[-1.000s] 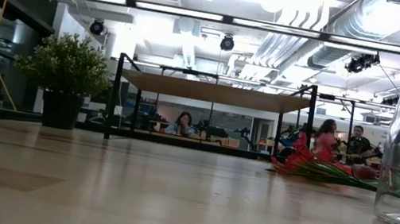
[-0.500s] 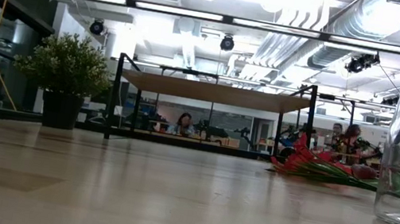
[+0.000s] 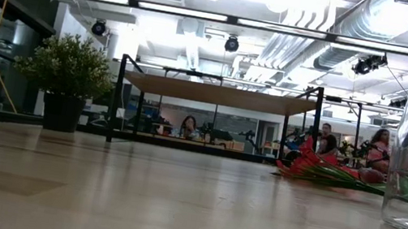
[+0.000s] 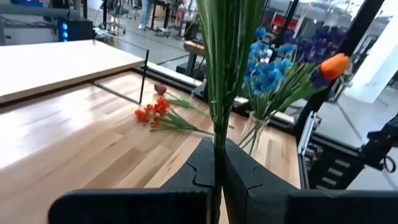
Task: Pick and place flowers into a vace then onto a shelf
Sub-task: Put the bottom orange flowers into the left transparent vase
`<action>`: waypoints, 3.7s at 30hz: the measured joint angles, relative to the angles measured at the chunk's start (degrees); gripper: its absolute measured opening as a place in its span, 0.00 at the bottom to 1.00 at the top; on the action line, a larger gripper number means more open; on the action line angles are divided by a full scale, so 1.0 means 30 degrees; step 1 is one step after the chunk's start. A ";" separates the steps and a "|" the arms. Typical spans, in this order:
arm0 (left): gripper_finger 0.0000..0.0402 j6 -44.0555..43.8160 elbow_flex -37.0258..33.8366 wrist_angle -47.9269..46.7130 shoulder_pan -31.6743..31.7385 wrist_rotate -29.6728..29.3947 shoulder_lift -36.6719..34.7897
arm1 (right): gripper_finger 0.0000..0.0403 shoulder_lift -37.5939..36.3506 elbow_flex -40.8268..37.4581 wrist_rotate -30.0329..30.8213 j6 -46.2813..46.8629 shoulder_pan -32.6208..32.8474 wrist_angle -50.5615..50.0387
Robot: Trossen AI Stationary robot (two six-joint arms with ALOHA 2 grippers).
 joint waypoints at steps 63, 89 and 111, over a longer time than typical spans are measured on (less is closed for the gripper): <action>0.19 -0.2471 -0.4590 0.4015 0.0007 0.1972 0.0007 | 0.33 0.1129 0.0000 -0.0619 -0.0015 0.0000 0.0108; 0.17 -0.1871 -0.4597 0.4255 0.0007 0.3126 0.0007 | 0.33 0.1129 0.0000 -0.0627 -0.0022 0.0000 0.0108; 0.17 -0.1805 -0.4597 0.4066 0.0007 0.3608 0.0007 | 0.33 0.1133 0.0000 -0.0627 -0.0022 -0.0004 0.0108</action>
